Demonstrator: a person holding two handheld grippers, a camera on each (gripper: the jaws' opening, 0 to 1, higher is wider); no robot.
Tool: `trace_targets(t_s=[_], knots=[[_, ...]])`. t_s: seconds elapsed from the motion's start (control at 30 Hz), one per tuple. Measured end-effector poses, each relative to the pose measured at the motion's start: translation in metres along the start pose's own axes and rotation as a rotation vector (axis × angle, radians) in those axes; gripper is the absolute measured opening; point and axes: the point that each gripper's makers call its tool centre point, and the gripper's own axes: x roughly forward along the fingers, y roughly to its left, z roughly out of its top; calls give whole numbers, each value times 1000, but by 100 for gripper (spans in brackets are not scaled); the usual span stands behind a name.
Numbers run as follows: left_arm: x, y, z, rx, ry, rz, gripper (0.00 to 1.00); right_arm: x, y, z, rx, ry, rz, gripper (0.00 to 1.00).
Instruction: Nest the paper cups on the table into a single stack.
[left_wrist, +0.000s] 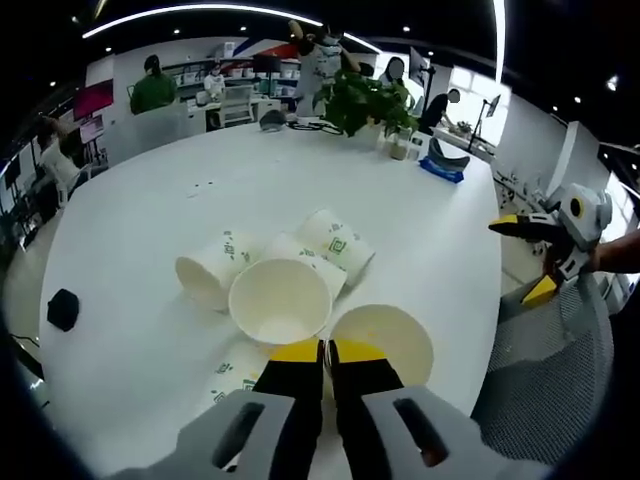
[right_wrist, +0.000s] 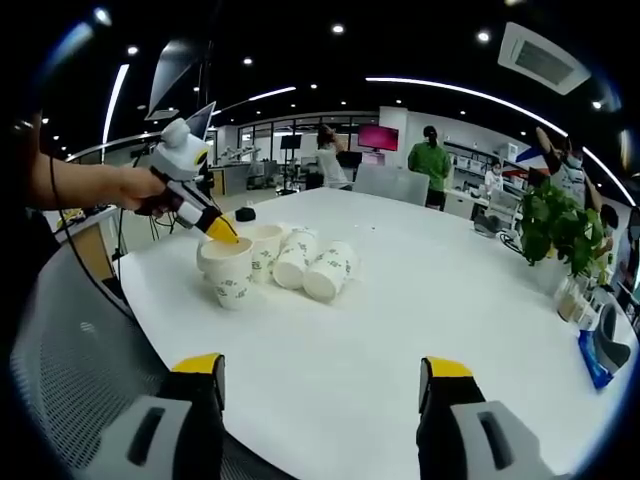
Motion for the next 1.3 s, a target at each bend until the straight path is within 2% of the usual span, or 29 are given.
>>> trace_targets(t_s=[0.13, 0.47, 0.77, 0.93, 1.13, 1.3], knots=[[1, -1, -1, 17, 4, -2, 0, 0, 0, 0, -1, 1, 0, 80], [1, -2, -2, -13, -1, -25, 0, 0, 1, 0, -1, 0, -1, 80], [-3, 3, 10, -25, -47, -25, 5, 0, 0, 1, 0, -1, -3, 80], [-8, 5, 26, -18, -94, -17, 7, -1, 0, 2, 1, -7, -5, 82], [-12, 29, 36, -14, -120, 41, 17, -1, 1, 4, 0, -18, 0, 85], [-9, 63, 41, -11, -132, 95, 23, 0, 2, 3, 0, -15, 2, 85]])
